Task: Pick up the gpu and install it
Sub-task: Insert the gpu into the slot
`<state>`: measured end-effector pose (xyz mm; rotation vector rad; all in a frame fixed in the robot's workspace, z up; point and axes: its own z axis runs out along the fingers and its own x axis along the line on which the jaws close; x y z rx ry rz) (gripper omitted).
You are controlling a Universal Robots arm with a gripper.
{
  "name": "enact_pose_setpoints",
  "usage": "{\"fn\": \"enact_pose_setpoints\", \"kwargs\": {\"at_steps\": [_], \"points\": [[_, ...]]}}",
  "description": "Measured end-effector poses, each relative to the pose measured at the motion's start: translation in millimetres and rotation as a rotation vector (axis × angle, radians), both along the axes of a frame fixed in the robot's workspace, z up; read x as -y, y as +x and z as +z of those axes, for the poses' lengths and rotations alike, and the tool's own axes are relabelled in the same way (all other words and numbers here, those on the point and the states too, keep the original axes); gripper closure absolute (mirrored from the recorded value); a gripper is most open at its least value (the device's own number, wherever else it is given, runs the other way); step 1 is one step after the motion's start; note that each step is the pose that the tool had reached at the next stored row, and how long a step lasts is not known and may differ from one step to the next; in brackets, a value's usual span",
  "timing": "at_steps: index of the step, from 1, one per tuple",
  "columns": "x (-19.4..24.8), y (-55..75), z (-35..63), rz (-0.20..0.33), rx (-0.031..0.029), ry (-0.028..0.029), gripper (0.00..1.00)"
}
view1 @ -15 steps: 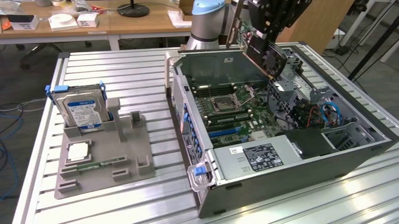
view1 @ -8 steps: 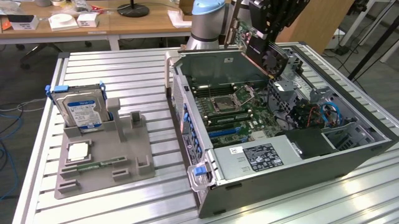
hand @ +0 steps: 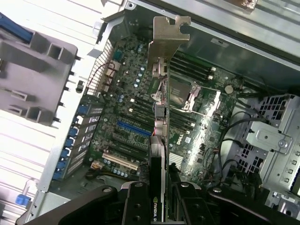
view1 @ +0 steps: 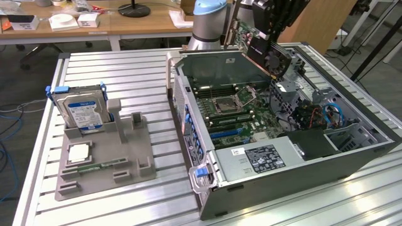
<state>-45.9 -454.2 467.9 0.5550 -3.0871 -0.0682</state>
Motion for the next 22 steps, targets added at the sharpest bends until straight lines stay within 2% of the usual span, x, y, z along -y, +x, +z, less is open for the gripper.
{"fn": "enact_pose_setpoints", "kwargs": {"at_steps": [22], "points": [[0.0,0.0,0.0,0.165,0.0,0.0,0.74]]}}
